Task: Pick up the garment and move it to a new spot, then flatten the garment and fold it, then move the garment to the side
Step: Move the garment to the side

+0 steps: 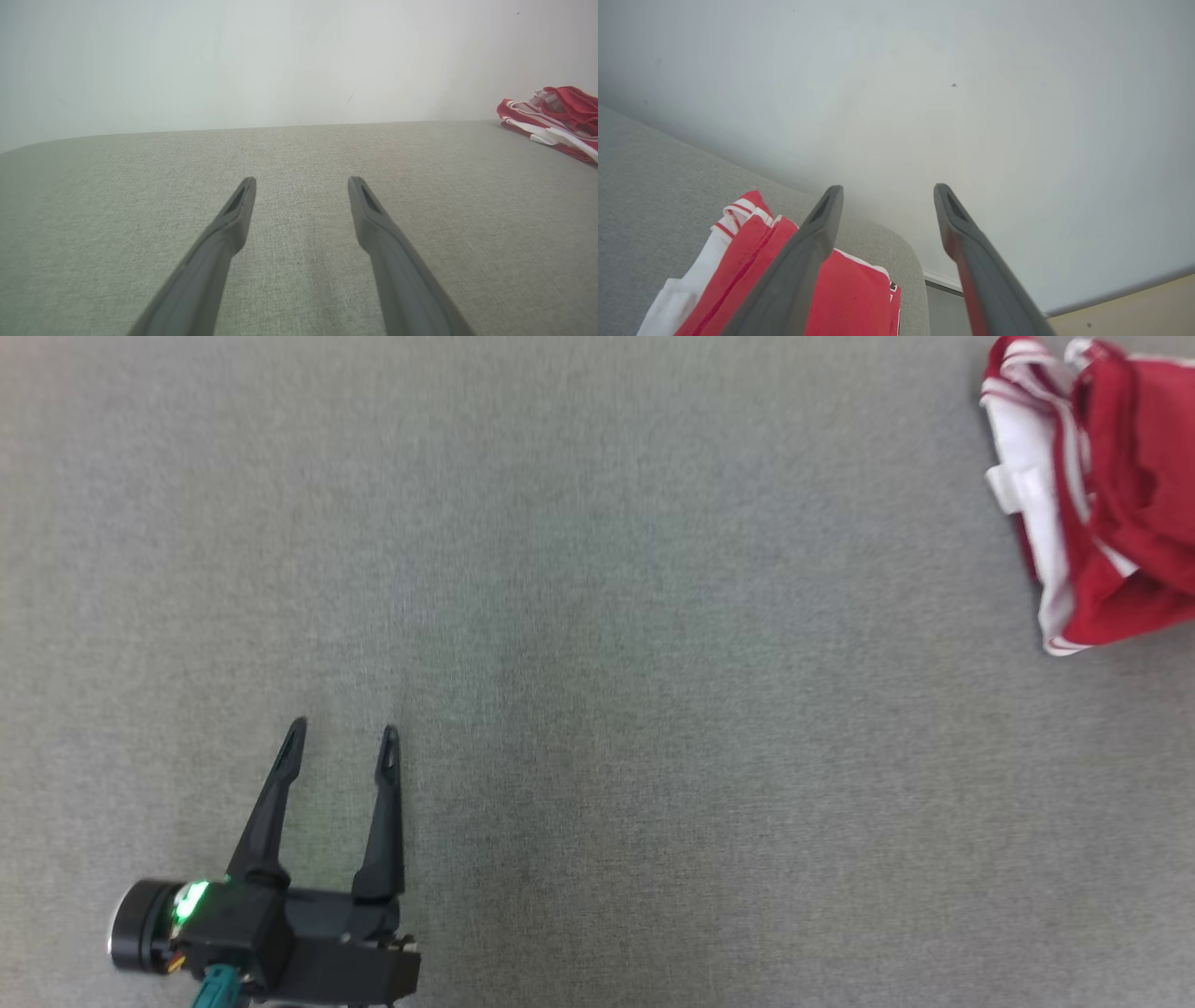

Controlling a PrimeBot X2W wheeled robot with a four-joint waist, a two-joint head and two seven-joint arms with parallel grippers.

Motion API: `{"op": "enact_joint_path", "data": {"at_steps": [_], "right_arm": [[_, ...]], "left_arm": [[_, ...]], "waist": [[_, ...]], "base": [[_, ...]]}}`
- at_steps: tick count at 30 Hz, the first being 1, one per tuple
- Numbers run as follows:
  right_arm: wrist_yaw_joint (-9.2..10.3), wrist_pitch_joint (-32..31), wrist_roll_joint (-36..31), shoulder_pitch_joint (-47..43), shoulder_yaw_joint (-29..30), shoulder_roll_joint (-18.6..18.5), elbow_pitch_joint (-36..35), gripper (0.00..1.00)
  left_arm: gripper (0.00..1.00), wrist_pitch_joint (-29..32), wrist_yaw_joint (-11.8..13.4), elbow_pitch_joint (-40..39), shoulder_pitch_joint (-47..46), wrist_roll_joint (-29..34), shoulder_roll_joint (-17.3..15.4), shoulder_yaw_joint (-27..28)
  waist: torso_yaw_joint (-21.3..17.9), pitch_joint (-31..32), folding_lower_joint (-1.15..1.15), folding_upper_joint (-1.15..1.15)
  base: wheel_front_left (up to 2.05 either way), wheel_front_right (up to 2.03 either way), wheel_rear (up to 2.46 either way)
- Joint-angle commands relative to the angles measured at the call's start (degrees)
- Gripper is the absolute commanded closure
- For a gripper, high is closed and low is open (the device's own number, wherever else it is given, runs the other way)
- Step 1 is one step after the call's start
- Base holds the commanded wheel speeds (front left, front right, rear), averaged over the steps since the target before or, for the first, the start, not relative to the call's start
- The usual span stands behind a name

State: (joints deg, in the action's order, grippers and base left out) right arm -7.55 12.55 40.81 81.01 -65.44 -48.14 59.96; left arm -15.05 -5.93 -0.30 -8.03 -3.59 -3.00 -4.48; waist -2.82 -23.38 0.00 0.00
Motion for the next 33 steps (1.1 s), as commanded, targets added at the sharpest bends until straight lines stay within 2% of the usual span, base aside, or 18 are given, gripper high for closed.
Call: {"op": "enact_joint_path", "data": {"at_steps": [1, 4, 7, 8, 10, 15, 18, 21, 22, 23, 33], "right_arm": [[0.12, 1.6, 1.9, -2.1, 2.5, 2.4, 1.2, 0.00], [0.12, 2.6, 4.2, -4.9, 8.6, 6.9, 1.8, 0.00], [0.13, 2.6, 2.5, -8.9, 16.7, 8.4, -1.9, 0.00], [0.12, 2.5, 1.1, -11.1, 19.4, 9.0, -3.0, 0.00], [0.12, 2.6, -4.2, -16.9, 29.0, 10.6, -7.1, 0.00], [0.12, 2.6, -12.9, -31.1, 44.7, 16.2, -15.6, 0.00], [0.12, 2.6, -18.3, -39.9, 53.0, 21.1, -22.9, 0.00], [0.12, 2.6, -21.7, -45.1, 56.3, 23.9, -27.7, 0.00], [0.12, 2.6, -23.8, -50.6, 58.6, 26.7, -32.5, 0.00], [0.12, 2.6, -23.8, -50.6, 58.6, 26.7, -32.5, 0.00], [0.12, 2.6, -30.9, -71.6, 65.5, 36.8, -51.0, 0.00]], "left_arm": [[0.00, -0.1, 0.4, 0.3, 1.4, -0.9, 0.0, 0.7], [0.00, -0.1, 0.8, 0.8, 3.3, -1.3, 0.1, 1.6], [0.00, -0.1, 1.1, 1.2, 4.9, -1.5, 0.1, 2.1], [0.00, -0.1, 1.1, 1.5, 5.3, -1.6, 0.1, 2.3], [0.00, -0.1, 1.0, 2.5, 6.1, -2.3, 0.1, 2.3], [0.00, -0.1, 1.8, 2.9, 7.9, -3.1, 0.1, 2.2], [0.00, -0.1, 1.6, 3.3, 8.9, -3.2, 0.1, 2.4], [0.00, -0.1, 1.6, 3.5, 9.5, -3.4, 0.1, 2.7], [0.00, -0.1, 1.5, 3.8, 9.5, -3.5, 0.1, 2.3], [0.00, -0.1, 1.5, 3.8, 9.5, -3.5, 0.1, 2.3], [0.00, -0.1, 2.0, 3.9, 11.8, -3.3, 0.1, 1.8]], "waist": [[-0.6, 3.6, 0.00, 0.00], [-1.4, 5.9, 0.00, 0.00], [-1.6, 8.1, 0.00, 0.00], [-1.4, 8.8, 0.00, 0.00], [-0.6, 10.7, 0.00, 0.00], [0.4, 13.6, 0.00, 0.00], [1.0, 15.1, 0.00, 0.00], [1.3, 15.8, 0.00, 0.00], [2.0, 16.6, 0.00, 0.00], [2.0, 16.6, 0.00, 0.00], [3.9, 19.5, 0.00, 0.00]], "base": [[0.00, 0.00, 0.00], [0.00, 0.00, 0.00], [0.00, 0.00, 0.00], [0.00, 0.00, 0.00], [0.00, 0.00, 0.00], [0.00, 0.00, 0.00], [0.00, 0.00, 0.00], [0.00, 0.00, 0.00], [0.00, 0.00, 0.00], [0.00, 0.00, 0.00], [0.00, 0.00, 0.00]]}}
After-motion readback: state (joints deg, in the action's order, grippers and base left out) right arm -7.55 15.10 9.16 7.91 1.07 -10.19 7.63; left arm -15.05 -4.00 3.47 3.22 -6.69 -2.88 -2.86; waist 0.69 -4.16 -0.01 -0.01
